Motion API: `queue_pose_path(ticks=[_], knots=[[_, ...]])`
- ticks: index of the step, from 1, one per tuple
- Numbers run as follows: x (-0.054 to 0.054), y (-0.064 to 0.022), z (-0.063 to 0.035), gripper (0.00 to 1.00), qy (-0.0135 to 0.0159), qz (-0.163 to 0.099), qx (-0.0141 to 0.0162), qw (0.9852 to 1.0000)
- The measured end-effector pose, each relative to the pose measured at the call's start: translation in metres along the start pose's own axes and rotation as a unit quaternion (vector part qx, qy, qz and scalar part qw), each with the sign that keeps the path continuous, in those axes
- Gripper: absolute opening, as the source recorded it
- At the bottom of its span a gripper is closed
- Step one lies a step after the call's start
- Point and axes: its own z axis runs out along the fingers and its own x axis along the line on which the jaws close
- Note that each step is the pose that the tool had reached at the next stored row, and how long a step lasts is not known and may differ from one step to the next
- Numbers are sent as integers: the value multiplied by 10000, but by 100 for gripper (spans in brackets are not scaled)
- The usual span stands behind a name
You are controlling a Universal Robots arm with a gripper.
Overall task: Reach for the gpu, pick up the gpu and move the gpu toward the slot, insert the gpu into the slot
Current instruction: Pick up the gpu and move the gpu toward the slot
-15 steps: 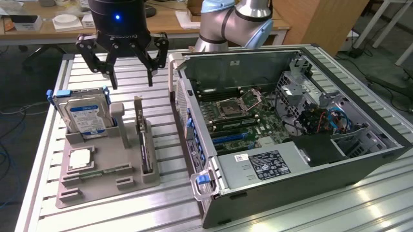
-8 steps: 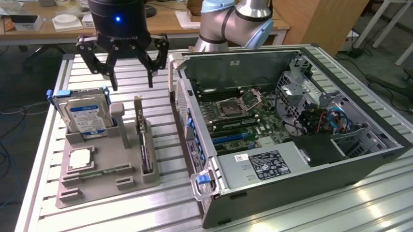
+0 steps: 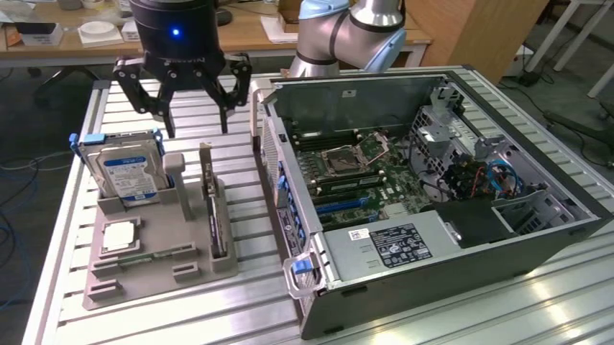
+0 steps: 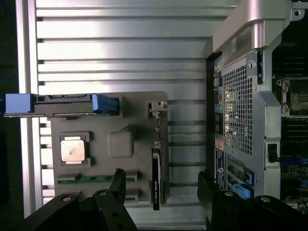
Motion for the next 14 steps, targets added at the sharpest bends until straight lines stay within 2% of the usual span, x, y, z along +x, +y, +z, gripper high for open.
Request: queue_pose_path(ticks=[14], knots=[[-3,-102,24,71,0,-2,0,10000]])
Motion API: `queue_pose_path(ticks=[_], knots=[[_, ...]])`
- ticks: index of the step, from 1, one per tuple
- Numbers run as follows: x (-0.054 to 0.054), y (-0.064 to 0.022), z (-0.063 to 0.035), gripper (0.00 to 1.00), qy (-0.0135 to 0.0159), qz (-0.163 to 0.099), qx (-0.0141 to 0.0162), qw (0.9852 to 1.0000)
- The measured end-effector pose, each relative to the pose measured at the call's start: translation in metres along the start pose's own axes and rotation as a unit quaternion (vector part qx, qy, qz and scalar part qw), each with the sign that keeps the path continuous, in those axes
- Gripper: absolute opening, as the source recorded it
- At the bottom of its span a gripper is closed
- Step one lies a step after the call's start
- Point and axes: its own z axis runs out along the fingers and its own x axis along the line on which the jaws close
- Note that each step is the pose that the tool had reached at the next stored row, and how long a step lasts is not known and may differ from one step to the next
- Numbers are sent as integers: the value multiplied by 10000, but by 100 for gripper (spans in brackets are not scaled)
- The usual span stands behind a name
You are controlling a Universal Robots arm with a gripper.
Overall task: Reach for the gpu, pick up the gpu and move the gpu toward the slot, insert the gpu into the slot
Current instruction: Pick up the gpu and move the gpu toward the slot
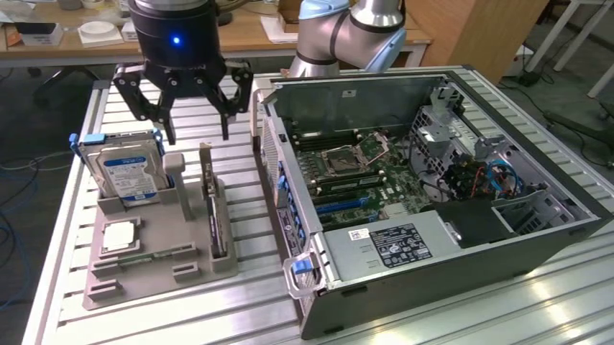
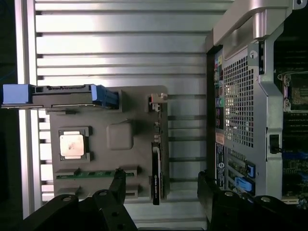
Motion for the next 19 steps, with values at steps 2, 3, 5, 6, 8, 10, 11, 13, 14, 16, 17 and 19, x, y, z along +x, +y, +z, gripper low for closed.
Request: queue_pose_path(ticks=[2,3,5,6,8,10,11,13,14,16,17,19], knots=[[0,-12,3,71,0,0,0,10000],[0,-14,7,71,-1,0,0,10000],[0,-18,17,71,0,-1,0,10000],[0,-21,22,71,0,-2,0,10000],[-1,-29,32,71,1,-3,0,10000],[-1,-38,42,71,0,-4,0,10000],[-1,-42,47,71,0,-4,0,10000],[-1,-51,59,71,0,-5,0,10000],[-2,-55,67,71,0,-6,-1,10000],[-1,-66,86,71,0,-7,0,10000],[-2,-71,95,71,0,-7,0,10000],[-1,-82,111,71,1,-8,0,10000]])
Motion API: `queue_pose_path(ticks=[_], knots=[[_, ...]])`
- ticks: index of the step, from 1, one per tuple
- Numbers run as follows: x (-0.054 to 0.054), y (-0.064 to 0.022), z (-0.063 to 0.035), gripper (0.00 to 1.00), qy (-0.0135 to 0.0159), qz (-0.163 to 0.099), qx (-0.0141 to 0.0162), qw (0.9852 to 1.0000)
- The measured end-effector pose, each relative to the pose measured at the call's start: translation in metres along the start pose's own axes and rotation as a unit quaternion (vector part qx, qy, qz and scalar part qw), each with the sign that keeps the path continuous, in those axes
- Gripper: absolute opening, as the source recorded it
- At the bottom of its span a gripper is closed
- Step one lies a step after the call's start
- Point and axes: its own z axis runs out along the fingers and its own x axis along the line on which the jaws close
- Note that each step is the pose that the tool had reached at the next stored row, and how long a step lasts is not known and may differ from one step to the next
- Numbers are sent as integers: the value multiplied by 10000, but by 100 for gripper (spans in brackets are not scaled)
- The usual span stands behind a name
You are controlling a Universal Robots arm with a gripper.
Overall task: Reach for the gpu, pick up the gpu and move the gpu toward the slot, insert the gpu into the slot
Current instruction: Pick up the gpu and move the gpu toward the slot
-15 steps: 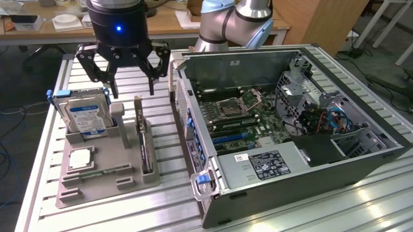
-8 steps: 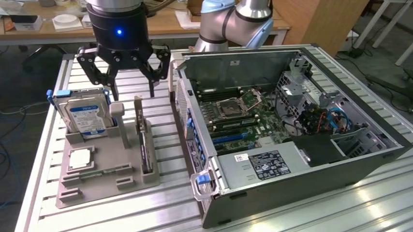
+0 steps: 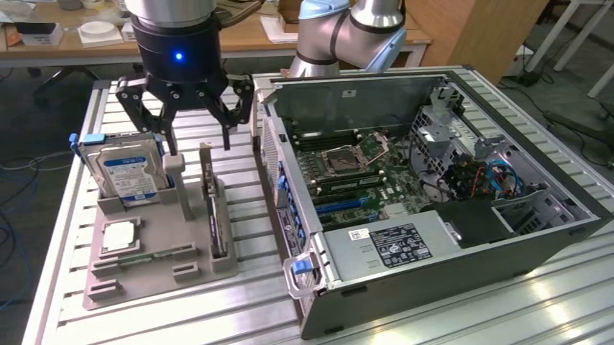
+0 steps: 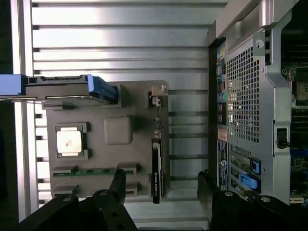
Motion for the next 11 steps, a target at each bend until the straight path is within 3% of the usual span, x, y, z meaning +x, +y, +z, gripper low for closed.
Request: queue_pose_path(ticks=[11], knots=[[-1,-51,88,71,-1,-5,-1,10000]])
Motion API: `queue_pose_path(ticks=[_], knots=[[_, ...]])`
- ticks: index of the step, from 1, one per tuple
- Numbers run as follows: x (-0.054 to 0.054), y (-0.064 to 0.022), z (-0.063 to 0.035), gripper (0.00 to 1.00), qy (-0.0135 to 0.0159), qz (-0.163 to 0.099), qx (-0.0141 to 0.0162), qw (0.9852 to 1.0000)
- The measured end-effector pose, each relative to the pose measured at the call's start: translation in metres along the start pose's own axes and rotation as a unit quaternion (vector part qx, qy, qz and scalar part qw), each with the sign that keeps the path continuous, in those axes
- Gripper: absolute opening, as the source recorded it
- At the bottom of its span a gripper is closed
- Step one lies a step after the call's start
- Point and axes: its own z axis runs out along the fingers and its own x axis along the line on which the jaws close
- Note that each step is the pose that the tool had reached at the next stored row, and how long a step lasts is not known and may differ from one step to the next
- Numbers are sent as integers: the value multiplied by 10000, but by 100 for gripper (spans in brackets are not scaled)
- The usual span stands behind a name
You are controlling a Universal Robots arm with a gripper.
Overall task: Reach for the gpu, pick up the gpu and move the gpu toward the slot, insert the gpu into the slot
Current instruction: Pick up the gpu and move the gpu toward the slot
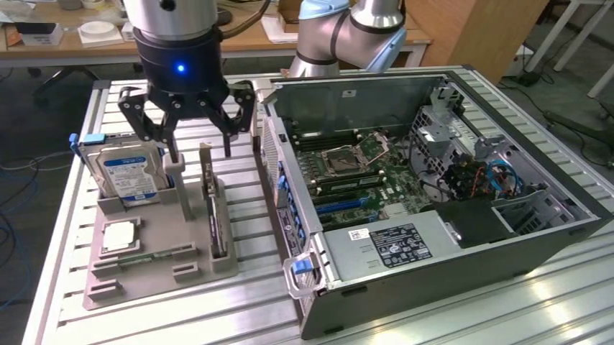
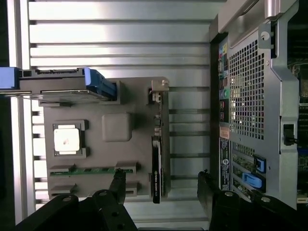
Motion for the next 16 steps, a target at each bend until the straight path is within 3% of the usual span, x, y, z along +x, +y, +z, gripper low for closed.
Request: queue_pose_path(ticks=[16], knots=[[0,-65,154,71,9,-120,-1,9999]])
